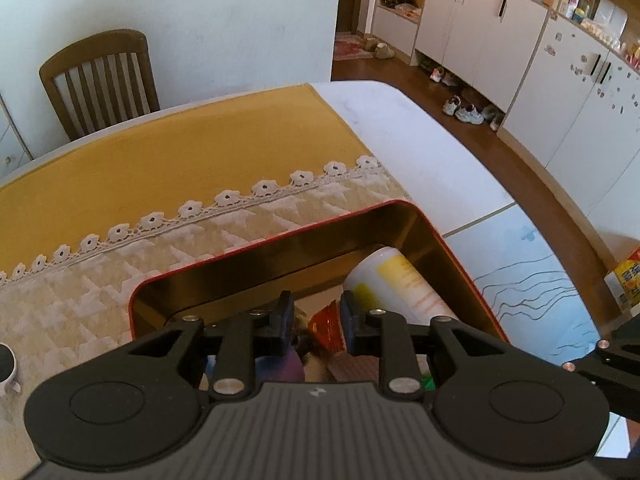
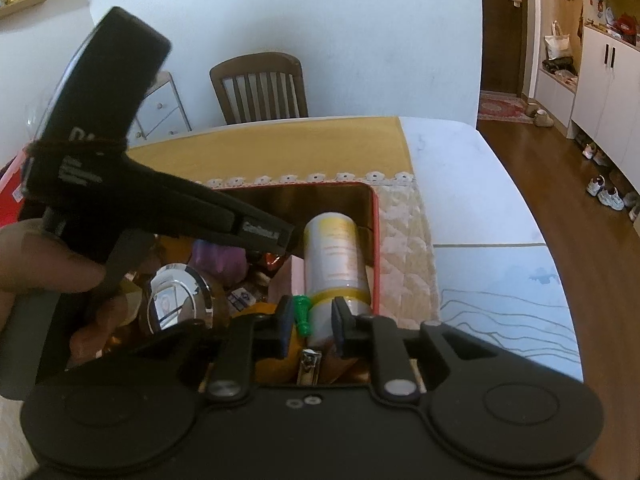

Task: Organize rigid objects
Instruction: 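Open both grippers to drop the wrapper and clipper into the tin, then move both grippers back over the cloth toward the purple cylinder and sunglasses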

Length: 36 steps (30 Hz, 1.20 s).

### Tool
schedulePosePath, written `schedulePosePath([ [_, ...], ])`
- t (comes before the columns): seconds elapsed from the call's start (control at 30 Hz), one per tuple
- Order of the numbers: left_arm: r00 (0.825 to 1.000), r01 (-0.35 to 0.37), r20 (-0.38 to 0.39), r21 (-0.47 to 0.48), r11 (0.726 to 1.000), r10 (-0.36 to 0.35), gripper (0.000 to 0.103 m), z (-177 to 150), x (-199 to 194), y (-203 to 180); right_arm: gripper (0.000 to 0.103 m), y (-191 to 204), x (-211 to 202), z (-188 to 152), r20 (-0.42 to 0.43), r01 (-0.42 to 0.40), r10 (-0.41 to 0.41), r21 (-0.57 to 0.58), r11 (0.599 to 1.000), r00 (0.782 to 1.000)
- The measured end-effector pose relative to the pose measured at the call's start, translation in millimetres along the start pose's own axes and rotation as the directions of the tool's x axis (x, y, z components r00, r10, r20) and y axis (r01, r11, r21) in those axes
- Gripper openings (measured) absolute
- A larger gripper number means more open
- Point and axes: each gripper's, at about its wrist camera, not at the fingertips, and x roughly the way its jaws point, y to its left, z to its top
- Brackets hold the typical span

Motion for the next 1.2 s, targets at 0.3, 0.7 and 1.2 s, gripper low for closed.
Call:
schedulePosePath([
  [0.3,0.997,0.029,0.066,-0.032,0.999,-0.027,0.053,-6,-33,6,0.034,3,-14,2,0.021,-0.001,0.001,0.013,1.000,1.000],
  [0.7,0.989,0.046,0.145,-0.018,0.999,-0.043,0.053,-28,-91,20,0.061,22,-37,4,0.057,-0.003,0.003,0.005,1.000,0.998],
  [1.2,0.974,0.052,0.221,-0.036,0.998,-0.043,0.072,-75,-152,89,0.087,87,-62,2,0.109,0.002,-0.001,-0.014,1.000,0.994],
])
